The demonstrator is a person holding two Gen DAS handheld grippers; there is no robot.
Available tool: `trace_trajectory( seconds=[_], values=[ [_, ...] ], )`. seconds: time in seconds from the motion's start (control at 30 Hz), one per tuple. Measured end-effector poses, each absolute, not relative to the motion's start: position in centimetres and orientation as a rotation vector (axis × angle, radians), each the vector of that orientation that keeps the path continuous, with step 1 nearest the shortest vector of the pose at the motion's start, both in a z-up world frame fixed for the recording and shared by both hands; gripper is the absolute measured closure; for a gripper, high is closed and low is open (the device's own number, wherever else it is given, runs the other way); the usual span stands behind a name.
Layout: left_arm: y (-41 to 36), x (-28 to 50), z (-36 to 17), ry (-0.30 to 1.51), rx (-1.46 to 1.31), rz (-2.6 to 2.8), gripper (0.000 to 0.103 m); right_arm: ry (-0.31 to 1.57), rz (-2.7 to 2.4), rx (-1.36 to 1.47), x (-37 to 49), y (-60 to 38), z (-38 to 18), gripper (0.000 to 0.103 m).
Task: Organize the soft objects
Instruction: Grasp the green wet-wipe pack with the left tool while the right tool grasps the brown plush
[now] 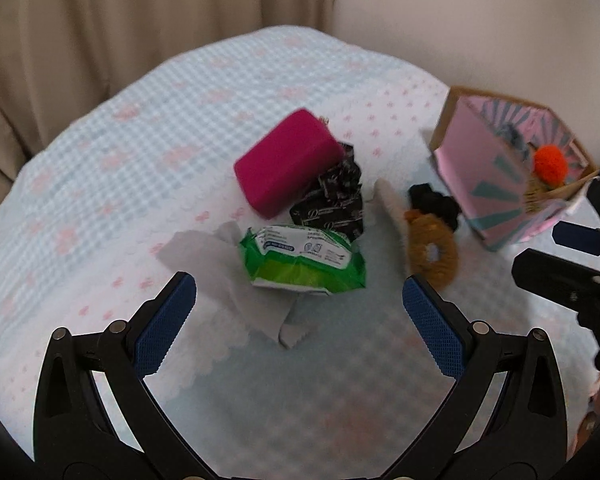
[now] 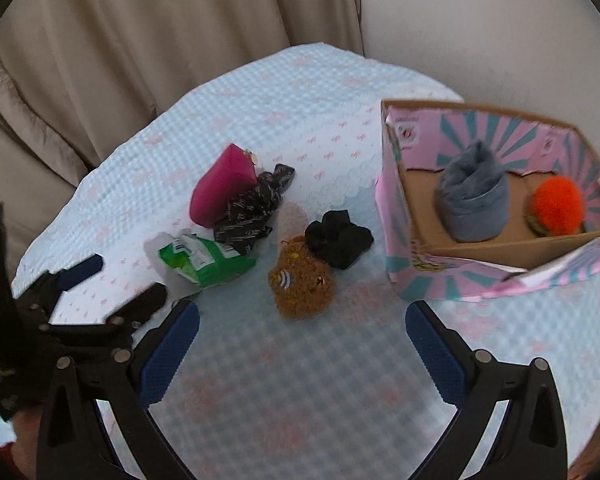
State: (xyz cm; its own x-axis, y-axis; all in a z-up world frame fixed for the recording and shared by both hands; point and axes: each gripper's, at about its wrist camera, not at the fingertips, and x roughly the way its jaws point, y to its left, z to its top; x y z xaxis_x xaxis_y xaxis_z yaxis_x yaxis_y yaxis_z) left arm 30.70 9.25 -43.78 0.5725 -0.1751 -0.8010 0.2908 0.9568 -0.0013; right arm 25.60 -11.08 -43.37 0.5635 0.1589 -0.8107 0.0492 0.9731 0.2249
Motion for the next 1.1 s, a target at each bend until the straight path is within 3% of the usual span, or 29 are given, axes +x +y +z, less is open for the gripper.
trace_trajectory(
  seconds=[0.33,0.6,0.67,0.8,1.1],
  values=[
    [7.6,35.1,-49.6,0.949,0.217,-0.274,0.0,1.01,0.057,0.322,30.0,-11.6,-49.2,0.001],
    [7.5,36.6,-51.0,0.947,0.215,-0.297,0.001,1.065,0.09,0.41,32.1,-10.9,-52.7,0.032],
    [7.7,36.7,-51.1,0.946,0.199,-0.317,0.008,1.061,0.08,0.414,32.2,-10.9,-53.0,0.035],
    [7.8,37.0,-51.0,0.944,0.184,-0.328,0.017,1.058,0.073,0.394,32.4,-10.6,-53.0,0.053],
    [8.4,36.1,-49.3,0.928,0.154,-0.33,0.021,1.041,0.085,0.352,31.7,-10.2,-52.4,0.061]
  ],
)
